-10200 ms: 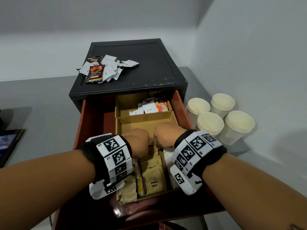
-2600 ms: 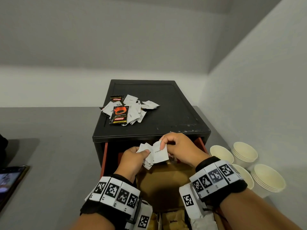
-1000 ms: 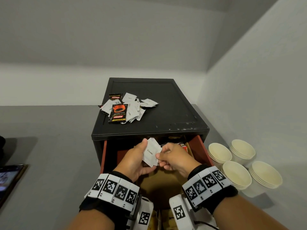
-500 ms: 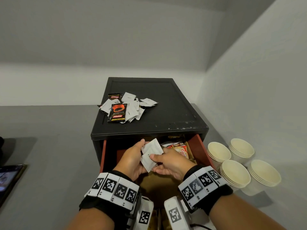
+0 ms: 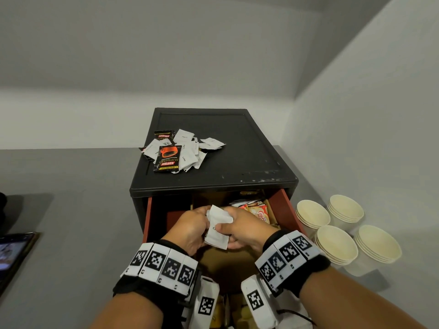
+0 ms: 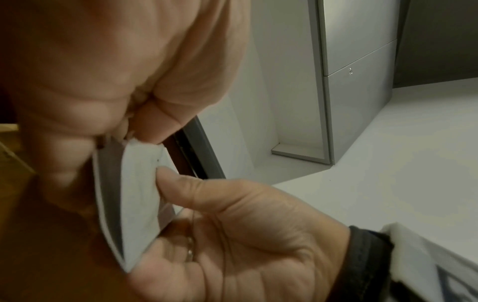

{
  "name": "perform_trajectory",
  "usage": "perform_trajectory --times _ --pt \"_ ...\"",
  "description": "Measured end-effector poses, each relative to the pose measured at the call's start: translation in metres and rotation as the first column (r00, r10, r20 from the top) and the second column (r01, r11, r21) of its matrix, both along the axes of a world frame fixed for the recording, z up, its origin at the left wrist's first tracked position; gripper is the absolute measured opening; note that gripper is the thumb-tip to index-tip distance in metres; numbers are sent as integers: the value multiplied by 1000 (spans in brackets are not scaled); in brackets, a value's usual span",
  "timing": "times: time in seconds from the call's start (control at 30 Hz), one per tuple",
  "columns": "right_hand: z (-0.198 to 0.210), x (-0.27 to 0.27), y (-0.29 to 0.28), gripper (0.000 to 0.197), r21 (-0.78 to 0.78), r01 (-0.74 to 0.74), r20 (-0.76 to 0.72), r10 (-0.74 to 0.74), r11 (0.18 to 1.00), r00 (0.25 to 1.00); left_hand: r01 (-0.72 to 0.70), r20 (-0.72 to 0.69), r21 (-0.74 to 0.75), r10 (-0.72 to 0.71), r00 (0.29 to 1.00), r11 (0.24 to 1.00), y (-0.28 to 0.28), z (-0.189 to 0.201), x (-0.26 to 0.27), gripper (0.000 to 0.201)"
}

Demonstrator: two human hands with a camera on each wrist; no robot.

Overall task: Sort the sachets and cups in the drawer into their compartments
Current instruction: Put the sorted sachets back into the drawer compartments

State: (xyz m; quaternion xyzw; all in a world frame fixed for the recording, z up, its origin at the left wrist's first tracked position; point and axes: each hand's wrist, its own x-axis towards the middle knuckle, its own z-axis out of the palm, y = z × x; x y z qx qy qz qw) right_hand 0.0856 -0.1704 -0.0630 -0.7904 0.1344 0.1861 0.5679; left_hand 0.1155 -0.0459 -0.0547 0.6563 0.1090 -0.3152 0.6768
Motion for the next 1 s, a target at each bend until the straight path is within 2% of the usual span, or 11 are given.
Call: perform_trajectory --times 0.07,0.13,0.2,0.3,0.5,0.6,0.67,0.73,0.8,1.0 --pt "3 1 -2 26 -193 -82 68 97 978 993 20 30 60 -21 999 998 1 0 1 51" --pt "3 4 -2 21 -420 -190 72 242 887 968 -25 62 123 17 998 992 5 1 5 39" --pt "3 6 2 26 -550 -274 11 335 789 942 -77 44 181 70 997 981 11 3 9 18" --pt "1 8 10 41 -638 -319 -1 413 701 911 -109 -2 201 112 994 974 24 3 9 12" --pt "-6 6 29 38 -754 -302 17 477 583 879 -7 -125 168 28 992 986 27 -5 -4 23" --pt "-7 1 33 31 -818 -274 17 498 506 867 30 -192 149 -1 981 988 21 -8 -6 42" --pt "-9 0 35 35 -810 -264 14 468 523 883 37 -221 153 -3 975 987 19 -11 -7 55" --pt "-12 2 37 42 -790 -274 -24 419 549 907 39 -236 163 1 972 986 18 -13 -6 60" --pt "-14 5 41 46 -762 -281 -64 363 584 930 36 -235 188 9 972 982 19 -14 -3 61" --pt "-10 8 36 69 -603 -255 -136 218 756 966 40 -229 198 7 973 979 18 -14 -1 56"
